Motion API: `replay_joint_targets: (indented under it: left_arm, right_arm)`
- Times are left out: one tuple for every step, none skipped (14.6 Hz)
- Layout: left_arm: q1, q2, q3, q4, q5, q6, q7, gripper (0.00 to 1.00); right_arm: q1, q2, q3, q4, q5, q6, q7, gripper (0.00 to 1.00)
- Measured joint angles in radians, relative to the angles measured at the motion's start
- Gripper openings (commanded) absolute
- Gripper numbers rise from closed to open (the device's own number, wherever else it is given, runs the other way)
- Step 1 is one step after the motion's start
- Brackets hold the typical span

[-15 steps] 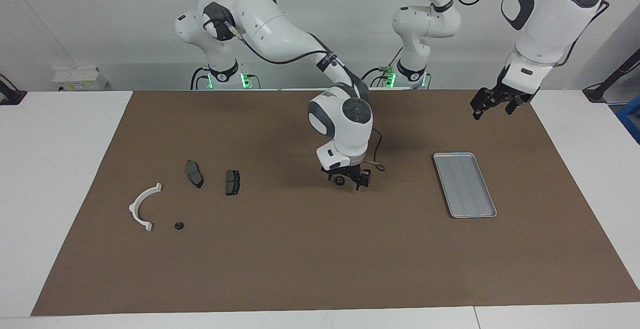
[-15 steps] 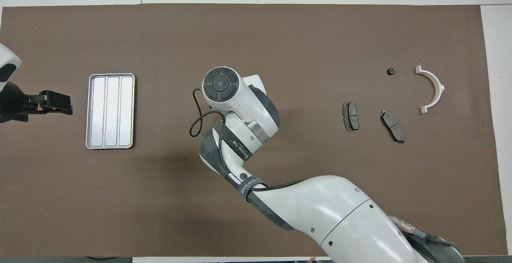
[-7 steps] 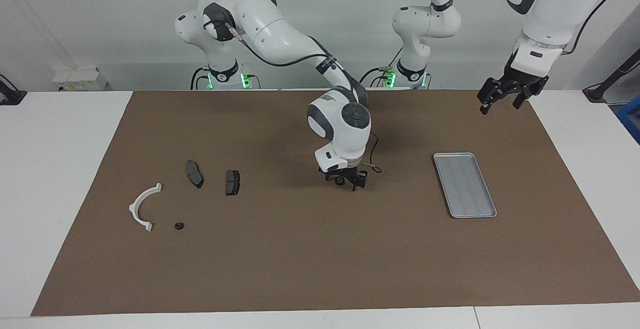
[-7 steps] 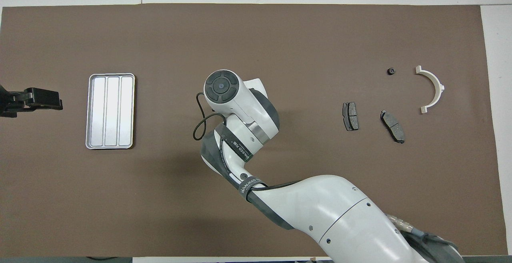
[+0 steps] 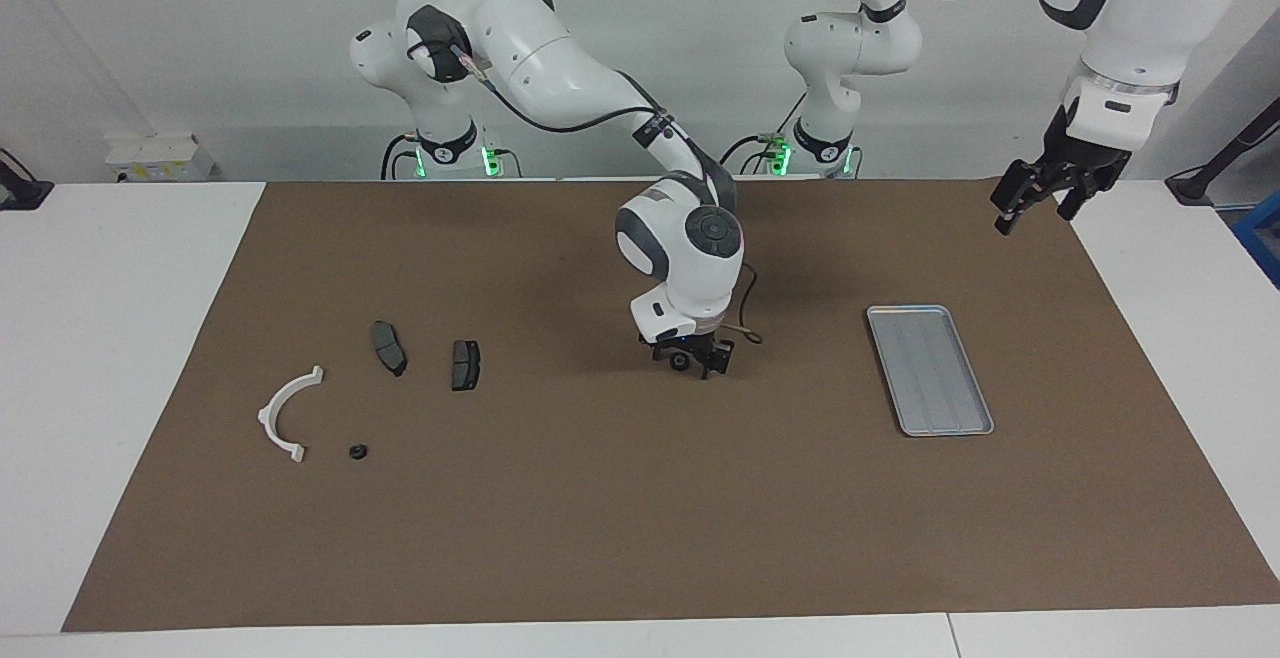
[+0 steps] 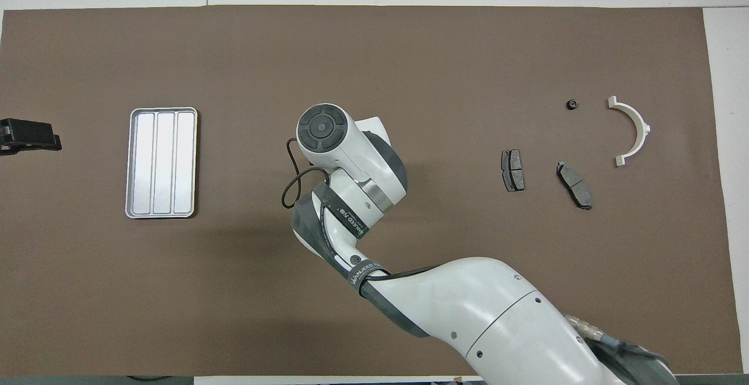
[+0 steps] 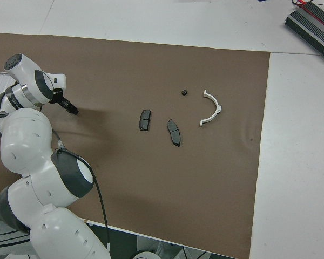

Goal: Place bearing gear from tray to pile

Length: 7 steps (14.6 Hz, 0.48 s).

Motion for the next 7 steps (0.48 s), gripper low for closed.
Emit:
replay_joint_targets:
  left_arm:
    - [0.027, 0.006, -0.019, 0.001, 0.000, 0.002, 0.001, 1.00]
    - [0.057, 0.012, -0.047, 0.004, 0.000, 0.002, 0.002, 1.00]
    - [0.086, 0.018, -0.078, 0.007, 0.000, 0.002, 0.003, 1.00]
    - [0.106, 0.024, -0.105, 0.008, 0.000, 0.002, 0.003, 1.00]
    - [0.115, 0.032, -0.122, 0.010, 0.000, 0.002, 0.003, 1.00]
    - [0.116, 0.040, -0.129, 0.011, 0.000, 0.001, 0.003, 1.00]
    - [0.116, 0.046, -0.133, 0.012, 0.000, 0.001, 0.003, 1.00]
  right_arm:
    - [0.000, -0.002, 0.001, 0.000, 0.002, -0.005, 0.000, 0.74]
    - [0.001, -0.003, 0.002, 0.000, 0.004, -0.014, 0.000, 0.68]
    - [0.001, -0.005, 0.004, 0.000, 0.006, -0.015, 0.000, 0.61]
    - [0.001, -0.007, 0.007, 0.000, 0.006, -0.021, 0.000, 0.54]
    - [0.001, -0.007, 0.008, 0.000, 0.006, -0.026, 0.000, 0.46]
    - [0.001, -0.008, 0.009, 0.002, 0.007, -0.024, 0.000, 0.37]
    - [0.001, -0.010, 0.010, 0.002, 0.007, -0.024, 0.000, 0.31]
